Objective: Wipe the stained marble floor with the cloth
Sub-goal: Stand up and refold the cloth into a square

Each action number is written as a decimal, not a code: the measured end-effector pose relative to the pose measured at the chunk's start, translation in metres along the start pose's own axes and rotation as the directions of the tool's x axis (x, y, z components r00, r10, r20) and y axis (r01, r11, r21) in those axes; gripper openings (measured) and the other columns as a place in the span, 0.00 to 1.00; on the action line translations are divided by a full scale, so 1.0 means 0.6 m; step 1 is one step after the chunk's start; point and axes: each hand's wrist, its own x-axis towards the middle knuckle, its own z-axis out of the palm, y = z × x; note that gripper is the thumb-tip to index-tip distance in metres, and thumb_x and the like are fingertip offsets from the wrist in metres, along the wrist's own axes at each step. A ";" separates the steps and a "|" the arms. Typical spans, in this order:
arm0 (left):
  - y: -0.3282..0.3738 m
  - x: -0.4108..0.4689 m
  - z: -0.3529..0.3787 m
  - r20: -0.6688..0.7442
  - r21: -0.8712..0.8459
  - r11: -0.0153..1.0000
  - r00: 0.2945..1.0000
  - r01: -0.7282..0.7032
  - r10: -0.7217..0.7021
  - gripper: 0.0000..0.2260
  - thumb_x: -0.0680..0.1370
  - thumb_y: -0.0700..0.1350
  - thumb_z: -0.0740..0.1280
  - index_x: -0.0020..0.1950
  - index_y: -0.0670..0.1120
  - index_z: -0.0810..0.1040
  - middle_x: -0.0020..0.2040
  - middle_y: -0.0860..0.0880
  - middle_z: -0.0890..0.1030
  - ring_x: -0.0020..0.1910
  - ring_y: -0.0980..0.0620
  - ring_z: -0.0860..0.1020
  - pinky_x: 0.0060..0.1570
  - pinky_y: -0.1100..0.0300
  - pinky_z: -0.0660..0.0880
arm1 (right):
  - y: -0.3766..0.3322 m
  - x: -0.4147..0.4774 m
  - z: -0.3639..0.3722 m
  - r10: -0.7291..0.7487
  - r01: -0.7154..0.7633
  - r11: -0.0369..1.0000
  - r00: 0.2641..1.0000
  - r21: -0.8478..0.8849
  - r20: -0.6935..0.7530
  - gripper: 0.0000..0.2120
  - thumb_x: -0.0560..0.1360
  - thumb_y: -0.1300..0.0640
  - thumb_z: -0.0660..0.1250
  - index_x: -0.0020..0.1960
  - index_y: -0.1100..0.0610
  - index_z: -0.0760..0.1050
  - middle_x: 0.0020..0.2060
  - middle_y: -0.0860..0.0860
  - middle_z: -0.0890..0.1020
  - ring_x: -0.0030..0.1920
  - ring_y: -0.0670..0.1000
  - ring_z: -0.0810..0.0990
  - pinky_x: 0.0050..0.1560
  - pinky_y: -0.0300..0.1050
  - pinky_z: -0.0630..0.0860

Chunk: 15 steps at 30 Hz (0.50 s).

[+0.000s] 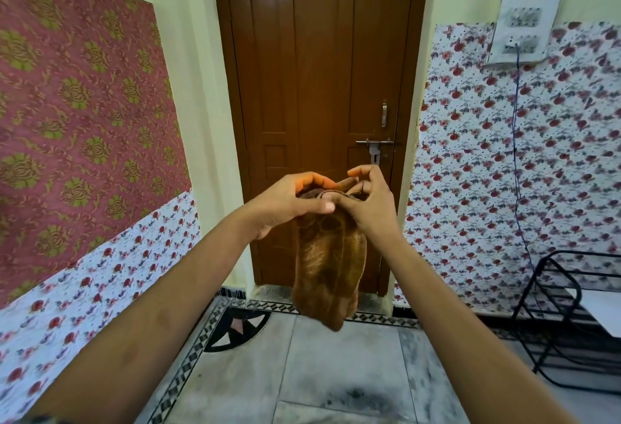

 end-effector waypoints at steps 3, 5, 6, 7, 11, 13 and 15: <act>-0.005 -0.002 -0.002 -0.013 0.055 0.998 1.000 -0.018 0.019 0.12 0.72 0.42 0.73 0.53 0.53 0.78 0.51 0.53 0.79 0.52 0.58 0.77 0.50 0.65 0.75 | 0.002 0.001 -0.008 0.090 -0.091 0.990 0.996 0.112 0.015 0.26 0.64 0.52 0.77 0.56 0.52 0.68 0.34 0.49 0.80 0.40 0.46 0.80 0.44 0.41 0.76; -0.006 -0.005 -0.006 -0.021 0.056 0.998 1.000 -0.015 0.017 0.11 0.72 0.42 0.72 0.51 0.53 0.78 0.51 0.52 0.79 0.51 0.57 0.77 0.47 0.65 0.74 | 0.004 0.001 -0.010 0.082 -0.086 0.989 0.996 0.119 0.038 0.27 0.64 0.53 0.78 0.57 0.52 0.68 0.32 0.47 0.79 0.36 0.43 0.80 0.43 0.42 0.75; -0.006 -0.006 -0.007 -0.020 0.053 0.999 1.000 -0.012 0.013 0.10 0.73 0.41 0.72 0.51 0.53 0.79 0.51 0.51 0.79 0.52 0.56 0.77 0.48 0.64 0.74 | 0.005 0.001 -0.010 0.062 -0.067 0.992 0.997 0.110 0.041 0.27 0.64 0.52 0.77 0.57 0.52 0.68 0.32 0.47 0.79 0.36 0.43 0.80 0.43 0.41 0.74; -0.005 -0.006 -0.006 -0.016 0.041 0.999 1.000 -0.010 0.010 0.09 0.73 0.41 0.71 0.50 0.52 0.79 0.51 0.51 0.79 0.51 0.55 0.78 0.48 0.63 0.75 | 0.005 0.000 -0.009 0.047 -0.051 0.992 0.998 0.116 0.038 0.27 0.63 0.52 0.77 0.57 0.52 0.68 0.32 0.47 0.79 0.36 0.43 0.80 0.43 0.40 0.74; -0.004 -0.008 -0.003 -0.053 -0.112 0.994 0.999 0.006 -0.012 0.08 0.74 0.38 0.69 0.48 0.50 0.79 0.45 0.51 0.81 0.46 0.54 0.79 0.45 0.62 0.76 | 0.011 -0.007 -0.010 0.089 -0.106 0.983 0.989 0.152 0.115 0.35 0.62 0.39 0.74 0.62 0.52 0.65 0.45 0.48 0.78 0.48 0.46 0.79 0.46 0.36 0.73; -0.006 -0.010 -0.007 -0.079 -0.174 0.985 0.996 0.015 -0.029 0.08 0.74 0.37 0.68 0.47 0.50 0.79 0.44 0.50 0.81 0.47 0.52 0.79 0.46 0.60 0.76 | 0.013 -0.016 -0.018 0.195 -0.248 0.955 0.938 0.162 0.287 0.39 0.60 0.35 0.71 0.64 0.53 0.65 0.52 0.45 0.76 0.52 0.44 0.77 0.45 0.32 0.73; -0.006 -0.011 -0.013 -0.084 -0.174 0.985 0.996 0.015 -0.030 0.08 0.74 0.37 0.68 0.48 0.50 0.79 0.45 0.49 0.80 0.47 0.51 0.78 0.45 0.60 0.75 | 0.025 -0.026 -0.024 0.228 -0.311 0.936 0.893 0.165 0.387 0.25 0.66 0.41 0.72 0.57 0.54 0.75 0.49 0.46 0.80 0.51 0.46 0.79 0.44 0.34 0.74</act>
